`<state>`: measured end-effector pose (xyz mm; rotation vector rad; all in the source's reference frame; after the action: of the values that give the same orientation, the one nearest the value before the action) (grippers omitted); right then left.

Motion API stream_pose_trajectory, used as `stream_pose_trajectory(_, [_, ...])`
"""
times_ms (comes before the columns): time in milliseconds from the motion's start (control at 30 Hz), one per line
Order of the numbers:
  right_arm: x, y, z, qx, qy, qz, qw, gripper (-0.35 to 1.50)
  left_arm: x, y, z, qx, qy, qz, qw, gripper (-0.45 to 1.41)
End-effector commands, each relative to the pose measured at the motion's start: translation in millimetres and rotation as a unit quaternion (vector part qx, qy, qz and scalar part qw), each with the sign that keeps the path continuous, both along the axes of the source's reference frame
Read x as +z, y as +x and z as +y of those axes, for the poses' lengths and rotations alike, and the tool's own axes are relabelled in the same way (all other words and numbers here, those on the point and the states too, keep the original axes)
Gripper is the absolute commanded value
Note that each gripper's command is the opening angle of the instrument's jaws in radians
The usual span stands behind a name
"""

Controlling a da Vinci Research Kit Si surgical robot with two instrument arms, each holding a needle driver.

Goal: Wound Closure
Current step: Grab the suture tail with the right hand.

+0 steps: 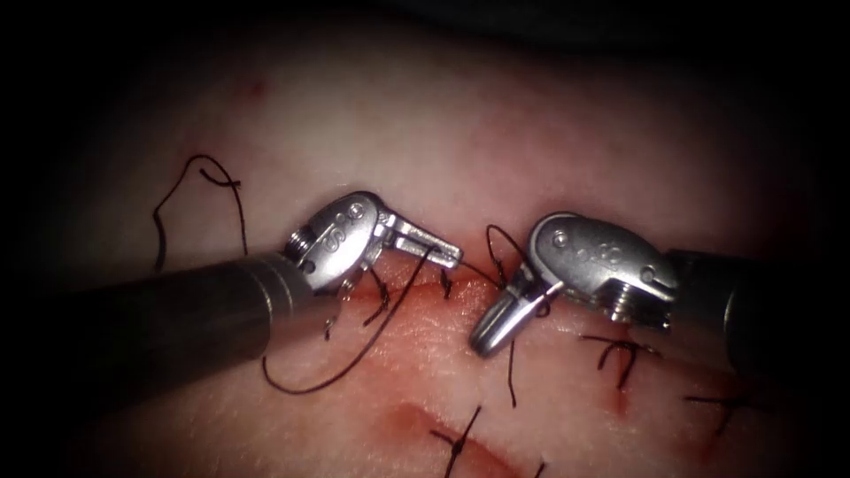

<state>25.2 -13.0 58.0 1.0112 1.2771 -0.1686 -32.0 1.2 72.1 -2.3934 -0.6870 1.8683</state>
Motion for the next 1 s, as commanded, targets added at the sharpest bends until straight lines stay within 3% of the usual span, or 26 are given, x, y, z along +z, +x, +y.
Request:
stream_pose_trajectory(33, [0.9,0.9,-0.4,-0.017,-0.019,-0.009,1.0,0.69,0.4,-0.6,0.3,0.001,-0.001,-0.002,1.0,-0.45])
stream_pose_trajectory(100, [1.4,1.2,-1.3,-0.033,-0.044,-0.014,0.998,0.93,0.4,-0.7,0.2,0.001,-0.002,-0.002,1.0,-0.45])
stream_pose_trajectory(200, [2.6,1.4,-2.9,-0.053,-0.073,-0.023,0.996,1.08,0.3,-0.6,0.2,0.002,-0.002,-0.002,1.0,-0.45])
stream_pose_trajectory(467, [4.9,0.5,-4.9,-0.093,-0.124,-0.044,0.987,1.09,0.3,-0.2,-0.1,0.005,0.0,-0.002,1.0,-0.45])
stream_pose_trajectory(600, [5.7,0.1,-5.2,-0.112,-0.157,-0.049,0.98,0.93,0.3,0.1,-0.3,0.007,0.002,-0.002,1.0,-0.45])
stream_pose_trajectory(667, [5.8,0.3,-5.4,-0.11,-0.162,-0.049,0.979,0.71,0.3,0.0,-0.4,0.007,0.002,-0.002,1.0,-0.45])
stream_pose_trajectory(700, [5.9,0.3,-5.5,-0.111,-0.163,-0.05,0.979,0.34,0.3,0.0,-0.5,0.007,0.002,-0.002,1.0,-0.45])
stream_pose_trajectory(733, [5.9,0.4,-5.5,-0.115,-0.169,-0.057,0.977,-0.33,0.3,0.0,-0.5,0.008,0.004,-0.001,1.0,-0.45])
stream_pose_trajectory(1000, [5.3,0.6,-5.1,-0.111,-0.173,-0.064,0.977,-0.35,0.0,0.1,-1.8,0.011,0.003,-0.001,1.0,-0.45])
